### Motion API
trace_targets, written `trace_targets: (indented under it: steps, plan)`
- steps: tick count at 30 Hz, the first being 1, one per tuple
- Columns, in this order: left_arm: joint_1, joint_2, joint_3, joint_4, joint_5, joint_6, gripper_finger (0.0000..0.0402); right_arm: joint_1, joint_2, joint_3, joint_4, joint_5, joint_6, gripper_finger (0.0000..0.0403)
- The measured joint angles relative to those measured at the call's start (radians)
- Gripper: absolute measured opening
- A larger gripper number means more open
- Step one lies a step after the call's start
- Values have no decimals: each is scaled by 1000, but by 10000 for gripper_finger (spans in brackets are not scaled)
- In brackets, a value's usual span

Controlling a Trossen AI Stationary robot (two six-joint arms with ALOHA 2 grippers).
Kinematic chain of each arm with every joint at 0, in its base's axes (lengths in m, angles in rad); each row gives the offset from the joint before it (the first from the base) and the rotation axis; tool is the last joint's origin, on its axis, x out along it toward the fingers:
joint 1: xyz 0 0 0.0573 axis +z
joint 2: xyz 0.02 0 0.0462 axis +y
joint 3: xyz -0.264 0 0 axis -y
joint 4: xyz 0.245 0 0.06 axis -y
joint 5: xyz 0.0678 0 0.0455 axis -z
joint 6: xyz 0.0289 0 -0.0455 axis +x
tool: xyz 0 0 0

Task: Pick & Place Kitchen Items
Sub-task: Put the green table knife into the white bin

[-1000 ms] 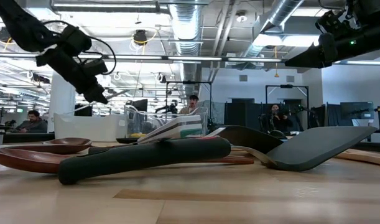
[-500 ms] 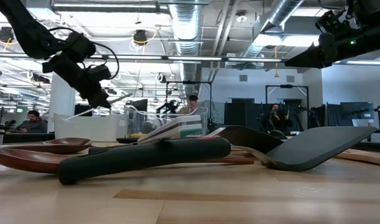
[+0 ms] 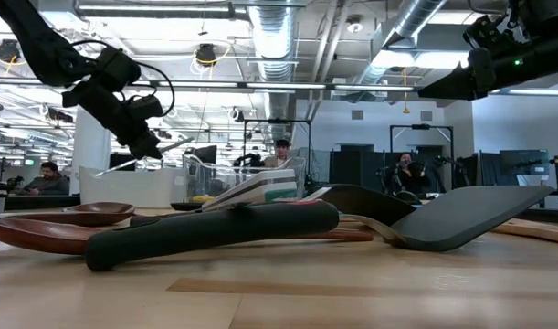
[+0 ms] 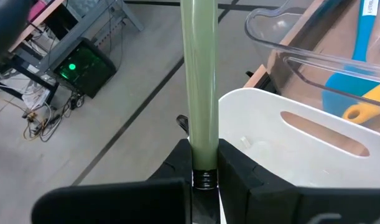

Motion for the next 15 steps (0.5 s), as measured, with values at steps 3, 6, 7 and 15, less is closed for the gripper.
trace_targets:
  steps: [3, 6, 7, 15]
  plan:
    - [0, 0, 0, 0, 0, 0, 22, 0, 0, 0, 0, 0, 0, 1]
    - [0, 0, 0, -1, 0, 0, 22, 0, 0, 0, 0, 0, 0, 1]
    - [0, 0, 0, -1, 0, -1, 23, 0, 0, 0, 0, 0, -1, 1]
    - [0, 0, 0, -1, 0, -4, 51, 0, 0, 0, 0, 0, -8, 1]
